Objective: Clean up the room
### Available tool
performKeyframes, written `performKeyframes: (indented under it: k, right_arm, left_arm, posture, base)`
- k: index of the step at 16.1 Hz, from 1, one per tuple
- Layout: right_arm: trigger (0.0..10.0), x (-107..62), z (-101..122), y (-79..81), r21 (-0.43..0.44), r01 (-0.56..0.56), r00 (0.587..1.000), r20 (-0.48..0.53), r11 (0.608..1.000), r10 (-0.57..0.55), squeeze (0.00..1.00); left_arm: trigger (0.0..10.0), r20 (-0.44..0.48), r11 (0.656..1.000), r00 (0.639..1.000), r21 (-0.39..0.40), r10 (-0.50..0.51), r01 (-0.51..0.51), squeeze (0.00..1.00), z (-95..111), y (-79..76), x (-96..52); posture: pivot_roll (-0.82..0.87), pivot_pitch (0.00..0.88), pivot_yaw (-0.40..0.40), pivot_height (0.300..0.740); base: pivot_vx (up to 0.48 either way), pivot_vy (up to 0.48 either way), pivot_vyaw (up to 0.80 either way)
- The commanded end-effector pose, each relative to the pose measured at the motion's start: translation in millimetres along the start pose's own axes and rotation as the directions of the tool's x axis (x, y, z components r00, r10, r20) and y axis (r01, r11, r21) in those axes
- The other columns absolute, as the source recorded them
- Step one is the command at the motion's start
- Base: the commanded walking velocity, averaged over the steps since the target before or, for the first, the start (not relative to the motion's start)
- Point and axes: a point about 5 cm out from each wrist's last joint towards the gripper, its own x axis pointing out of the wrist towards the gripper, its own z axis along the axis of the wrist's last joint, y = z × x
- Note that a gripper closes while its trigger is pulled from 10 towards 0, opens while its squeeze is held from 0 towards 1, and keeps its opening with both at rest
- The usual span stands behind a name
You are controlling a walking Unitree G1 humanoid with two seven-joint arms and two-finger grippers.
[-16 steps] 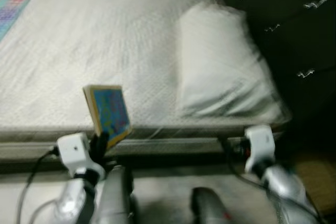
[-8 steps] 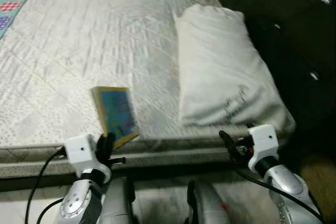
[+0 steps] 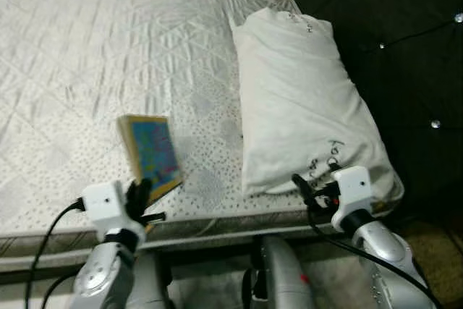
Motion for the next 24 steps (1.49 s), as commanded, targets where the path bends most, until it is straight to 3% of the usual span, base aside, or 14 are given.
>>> performKeyframes:
  k: [1, 6, 9, 13, 17, 19, 22, 24]
  right_arm:
    - [10.0, -3.4, -4.4, -1.7, -0.004, 0.006, 1.000, -0.018, 1.000, -0.006, 0.00]
    - [10.0, -3.8, -5.3, -3.7, -0.010, 0.015, 1.000, -0.020, 1.000, -0.015, 0.00]
    - [10.0, -5.4, -4.8, -8.6, -0.018, 0.035, 0.999, -0.022, 0.999, -0.035, 0.00]
    - [10.0, -12.6, 0.0, -20.4, -0.079, 0.049, 0.998, -0.023, 0.996, -0.051, 0.00]
    - [10.0, -18.6, 1.7, -29.5, -0.105, 0.064, 0.997, -0.032, 0.992, -0.068, 0.00]
    - [10.0, -18.5, 3.9, -28.1, -0.126, 0.048, 0.998, -0.027, 0.991, -0.052, 0.00]
    - [10.0, -19.1, 4.8, -30.5, -0.135, 0.049, 0.998, -0.029, 0.990, -0.054, 0.00]
    - [10.0, -18.1, 6.3, -33.3, -0.140, 0.055, 0.998, -0.026, 0.989, -0.060, 0.00]
  left_arm:
    - [10.0, 0.001, 1.000, 1.000, -0.016, 0.002, -0.002, 0.00, 2.5, 1.4, -0.3]
    - [10.0, -0.044, 0.986, 0.998, -0.163, -0.055, 0.047, 0.00, 2.9, -2.6, 16.4]
    - [10.0, -0.074, 0.965, 0.985, -0.227, -0.154, 0.134, 0.00, 3.3, -10.6, 31.7]
    - [10.0, -0.098, 0.907, 0.971, -0.389, -0.216, 0.163, 0.00, -1.3, -15.1, 55.0]
    - [10.0, -0.143, 0.834, 0.937, -0.513, -0.318, 0.204, 0.00, -6.4, -17.0, 65.7]
    - [10.0, -0.164, 0.813, 0.914, -0.533, -0.372, 0.235, 0.00, -7.5, -20.2, 69.7]
    - [10.0, -0.313, 0.823, 0.851, -0.525, -0.422, 0.216, 0.00, -27.1, -21.2, 62.8]
    - [10.0, -0.366, 0.834, 0.839, -0.525, -0.402, 0.171, 0.00, -35.4, -15.0, 58.0]
  posture:
    - [-0.12, 0.189, -0.045, 0.600]
    - [-0.12, 0.188, -0.051, 0.600]
    - [-0.13, 0.186, -0.067, 0.600]
    - [-0.20, 0.199, -0.090, 0.600]
    - [-0.23, 0.203, -0.108, 0.600]
    - [-0.24, 0.203, -0.116, 0.600]
    - [-0.25, 0.200, -0.118, 0.600]
    - [-0.24, 0.198, -0.118, 0.600]
  base:
    - [0.000, 0.000, 0.00]
    - [0.000, 0.000, 0.00]
    - [0.000, 0.000, 0.00]
    - [0.000, 0.000, 0.00]
    - [0.000, 0.000, 0.00]
    - [0.000, 0.000, 0.00]
    - [0.000, 0.000, 0.00]
    - [0.000, 0.000, 0.00]
